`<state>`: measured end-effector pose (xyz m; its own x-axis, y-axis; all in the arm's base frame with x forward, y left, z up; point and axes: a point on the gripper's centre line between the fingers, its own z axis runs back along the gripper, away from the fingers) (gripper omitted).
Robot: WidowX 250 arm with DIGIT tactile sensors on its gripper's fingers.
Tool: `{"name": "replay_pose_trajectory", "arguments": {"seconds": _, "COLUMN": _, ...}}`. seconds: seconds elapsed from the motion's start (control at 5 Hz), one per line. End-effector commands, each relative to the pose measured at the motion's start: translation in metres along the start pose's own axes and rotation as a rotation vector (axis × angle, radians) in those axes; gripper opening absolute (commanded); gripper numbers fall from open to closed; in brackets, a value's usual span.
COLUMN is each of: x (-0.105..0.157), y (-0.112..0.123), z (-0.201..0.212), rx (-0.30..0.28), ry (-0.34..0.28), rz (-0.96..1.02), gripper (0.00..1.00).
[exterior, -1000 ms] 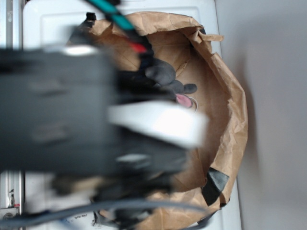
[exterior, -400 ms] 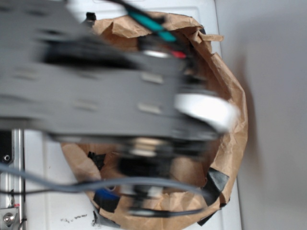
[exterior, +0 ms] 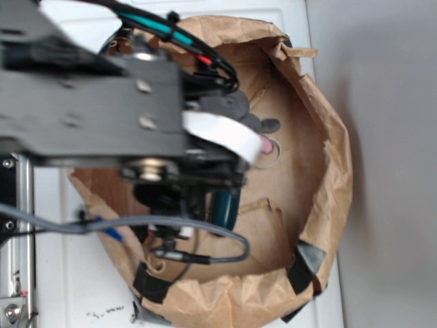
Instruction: Grab the plastic pickle.
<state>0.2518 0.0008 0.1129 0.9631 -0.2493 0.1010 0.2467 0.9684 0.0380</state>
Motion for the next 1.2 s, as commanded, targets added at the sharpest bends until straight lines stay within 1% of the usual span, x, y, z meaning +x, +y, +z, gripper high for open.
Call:
{"name": "replay_pose_trajectory", "arguments": {"seconds": 0.0, "x": -0.002, "y": -0.014, "z": -0.014, "rx": -0.064, "ry": -0.005, "rz": -0.104, "gripper": 1.0}}
{"name": "replay_pose_trajectory", "arguments": {"seconds": 0.2, "x": -0.006, "y": -0.027, "z": -0.026, "rx": -0.059, "ry": -0.017, "rz": -0.111, "gripper": 1.0}}
{"name": "replay_pose_trajectory", "arguments": {"seconds": 0.4, "x": 0.003, "y": -0.034, "z": -0.027, "rx": -0.053, "ry": -0.048, "rz": 0.038, "gripper": 1.0}}
{"name": "replay_pose_trajectory", "arguments": {"seconds": 0.6, "x": 0.014, "y": -0.039, "z": -0.026, "rx": -0.015, "ry": -0.088, "rz": 0.286, "gripper": 1.0}}
{"name": "replay_pose_trajectory", "arguments": {"seconds": 0.8, "x": 0.022, "y": -0.038, "z": -0.029, "rx": 0.011, "ry": -0.132, "rz": 0.535, "gripper": 1.0}}
{"name": "replay_pose_trajectory", "arguments": {"seconds": 1.0, "x": 0.033, "y": -0.031, "z": -0.034, "rx": 0.064, "ry": -0.143, "rz": 0.78, "gripper": 1.0}}
